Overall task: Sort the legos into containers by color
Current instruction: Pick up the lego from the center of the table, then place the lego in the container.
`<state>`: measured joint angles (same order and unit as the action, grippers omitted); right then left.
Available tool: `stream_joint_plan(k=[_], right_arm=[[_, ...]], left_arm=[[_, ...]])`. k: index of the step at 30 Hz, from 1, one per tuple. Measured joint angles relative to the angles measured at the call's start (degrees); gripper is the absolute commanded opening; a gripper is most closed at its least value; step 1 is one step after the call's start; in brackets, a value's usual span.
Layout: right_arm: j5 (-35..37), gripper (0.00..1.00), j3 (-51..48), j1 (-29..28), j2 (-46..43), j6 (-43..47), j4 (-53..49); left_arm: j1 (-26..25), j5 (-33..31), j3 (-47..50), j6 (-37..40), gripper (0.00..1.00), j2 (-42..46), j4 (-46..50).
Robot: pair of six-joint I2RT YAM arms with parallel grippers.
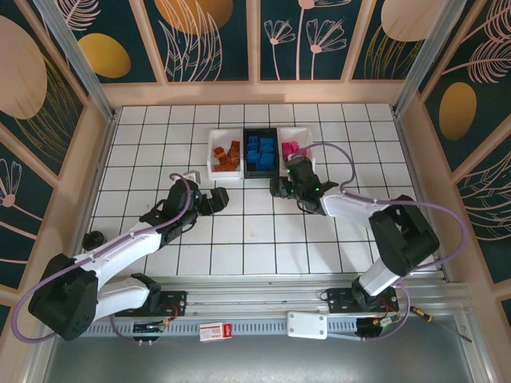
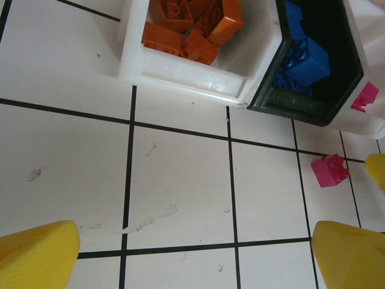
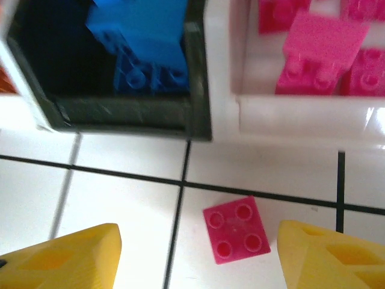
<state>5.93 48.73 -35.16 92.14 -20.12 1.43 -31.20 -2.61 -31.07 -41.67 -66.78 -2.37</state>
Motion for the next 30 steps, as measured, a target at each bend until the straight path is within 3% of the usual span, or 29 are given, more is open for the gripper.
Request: stream_joint_plan(k=[9,16,20,24,30], right_arm=[[5.2,0.64,2.8,0.2,8.7,3.0,-2.6],[4.3,0.35,3.7,0.3,10.3,5.3,-2.4],[2.5,0.24,4.2,0.3,10.3,6.1,-1.7],[-1.7,0.22,3.7,0.4,8.1,6.3,-1.2],[-6.3,0.22,2.5,2.7,-2.2,5.2,1.7]], left_arm=[[0.0,0.0,0.0,0.0,0.99,-0.4,0.0],[0.0,-0.4,0.0,0.0,0.98,-0.8,0.1],[0.0,-0.5,0.0,0.0,0.98,-1.3,0.7],[0.0,-0.9,0.0,0.0,0.98,-1.4,1.1],[0.0,-1.1,-0.7,0.0,0.99,-1.8,1.3]])
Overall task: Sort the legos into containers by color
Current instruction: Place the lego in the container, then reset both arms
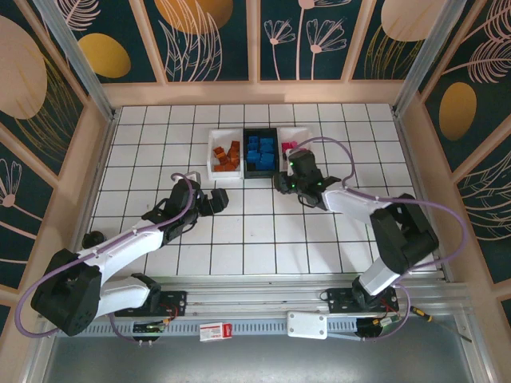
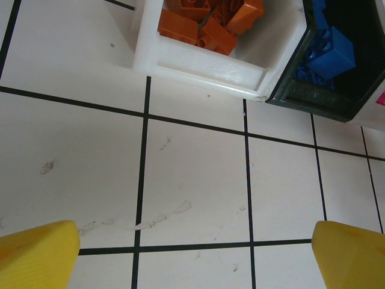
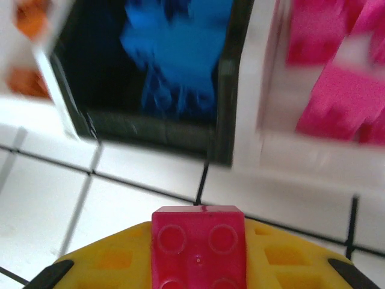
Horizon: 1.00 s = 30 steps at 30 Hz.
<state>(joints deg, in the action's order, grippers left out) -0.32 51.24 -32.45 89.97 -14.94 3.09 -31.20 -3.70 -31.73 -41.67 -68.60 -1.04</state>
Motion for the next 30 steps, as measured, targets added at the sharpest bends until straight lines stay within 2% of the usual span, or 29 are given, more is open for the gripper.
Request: stream_joint_plan(k=[2,5,6,8,9,12,15,18,23,27,28,29,30], right_arm=[[0.5,0.23,0.3,1.7,-1.9,-0.6,1.4],[3.4,0.25,3.8,4.3,0.1,-1.9,0.5],[4.6,0.30,5.9,5.0,1.8,-2.1,-0.3],[6.4,0.55,9.8,6.1,5.5,-2.4,-1.0],[7.1,0.62,11.5,6.4,7.2,-2.5,-1.2],[8.8,0.68,14.7,6.8,10.3,-2.6,-2.1],[9.9,0.70,15.0,6.8,9.8,-3.2,-2.1],[10.6,0.71,11.5,6.7,5.6,-3.9,0.3],[12.5,0.75,1.0,5.9,-6.3,-5.6,5.6],[16.6,0.83,-6.6,3.8,-12.1,-6.4,10.2],[17.6,0.94,-8.1,3.3,-12.7,-6.6,10.8],[18.4,0.99,-9.3,3.0,-13.0,-6.6,11.6],[19.0,0.99,-10.4,2.9,-13.2,-6.6,12.3]], left_arm=[[0.0,-0.1,-0.1,0.0,0.99,-0.2,0.0],[0.0,-0.3,-0.2,0.0,0.99,-0.2,0.1],[0.0,-0.5,-0.2,0.0,0.98,-0.2,0.1],[0.0,-0.9,-0.2,0.0,0.99,-0.2,0.2],[0.0,-1.3,-0.3,0.0,0.99,-0.2,0.3],[0.0,-2.6,-1.1,0.0,0.98,-0.2,1.1],[0.0,-4.6,-3.3,0.0,0.98,-0.3,2.5],[0.0,-7.5,-6.0,0.3,0.99,-0.2,3.0],[0.0,-14.7,-9.3,3.4,0.99,1.2,2.2],[1.9,-21.2,-11.0,10.2,0.99,1.2,-2.3],[2.8,-23.1,-11.0,12.5,0.99,0.7,-4.5],[3.7,-24.7,-11.0,14.3,0.99,0.2,-6.4],[4.9,-26.7,-11.0,16.1,0.99,-0.9,-8.8]])
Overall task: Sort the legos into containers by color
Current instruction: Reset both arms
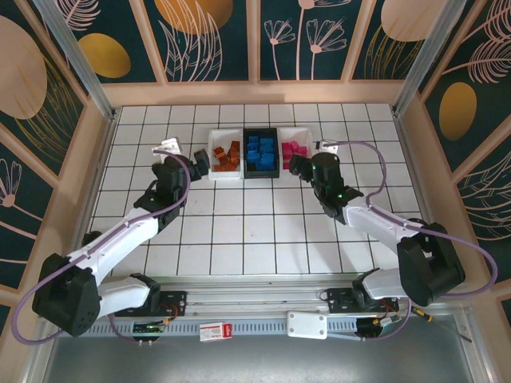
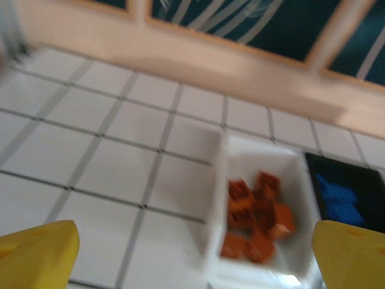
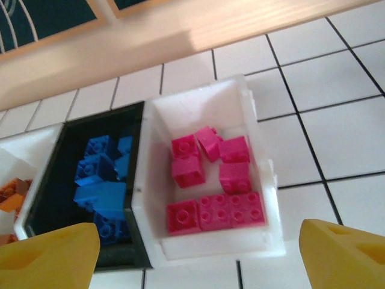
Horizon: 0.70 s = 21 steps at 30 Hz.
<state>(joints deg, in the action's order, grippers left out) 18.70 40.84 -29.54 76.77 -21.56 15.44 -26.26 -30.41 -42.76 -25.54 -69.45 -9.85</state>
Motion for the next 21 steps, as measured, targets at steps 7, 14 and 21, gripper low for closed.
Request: stream_joint_plan(k=[7,14,21], right_arm=[[6.0,0.99,-4.2,-0.1,-2.9,-0.2,2.6],[8.1,0.99,-5.0,1.4,-6.5,0.0,3.7],[8.5,0.99,-5.3,4.0,-7.3,0.2,3.7]], left_arm=[[11.5,-6.3,6.9,9.6,0.98,-8.1,-16.9],[18.2,-4.3,16.3,16.9,0.99,-11.1,-29.9],[18.6,-2.4,17.4,19.8,0.99,-16.5,-37.5]])
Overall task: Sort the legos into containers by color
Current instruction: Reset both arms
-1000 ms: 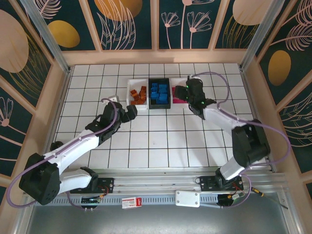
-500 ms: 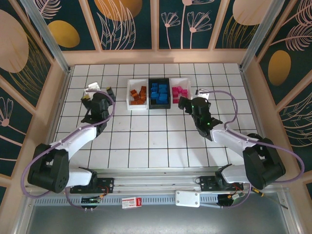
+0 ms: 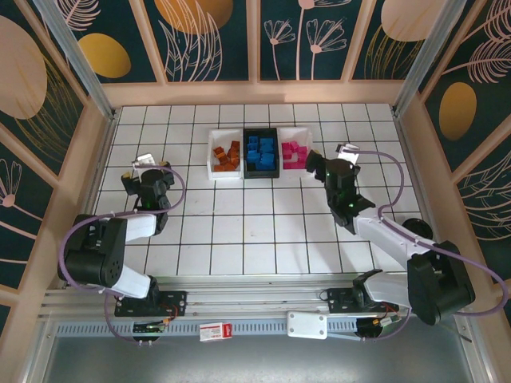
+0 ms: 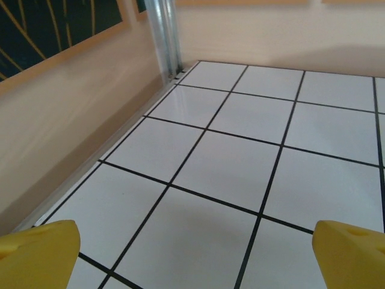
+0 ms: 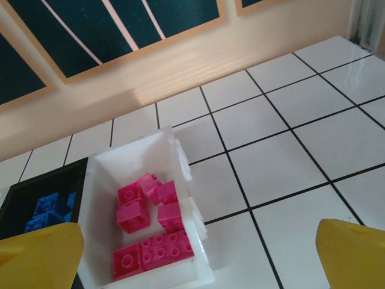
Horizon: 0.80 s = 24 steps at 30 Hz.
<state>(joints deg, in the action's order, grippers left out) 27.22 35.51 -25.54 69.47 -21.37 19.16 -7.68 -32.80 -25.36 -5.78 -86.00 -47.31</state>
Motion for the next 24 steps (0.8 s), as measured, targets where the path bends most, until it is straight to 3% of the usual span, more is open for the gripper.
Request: stream_joint_plan(k=[5,10,14,24], right_arm=[[0.4,0.99,-4.3,3.2,-2.4,5.8,4.1],[-0.4,0.99,-16.7,9.2,-4.7,14.1,20.0],[-3.5,0.99,-25.5,15.4,-1.5,18.1,32.7],[-13.3,0.99,-25.0,21.8,16.9,21.7,49.8]], left_arm=[[0.8,3.5,7.5,0.9,0.99,0.4,-11.5],[1.0,8.0,16.8,2.4,0.99,-1.2,-25.0],[1.8,8.8,15.4,2.5,0.99,-1.6,-26.4],[2.2,8.8,14.5,2.3,0.99,-1.6,-27.5]])
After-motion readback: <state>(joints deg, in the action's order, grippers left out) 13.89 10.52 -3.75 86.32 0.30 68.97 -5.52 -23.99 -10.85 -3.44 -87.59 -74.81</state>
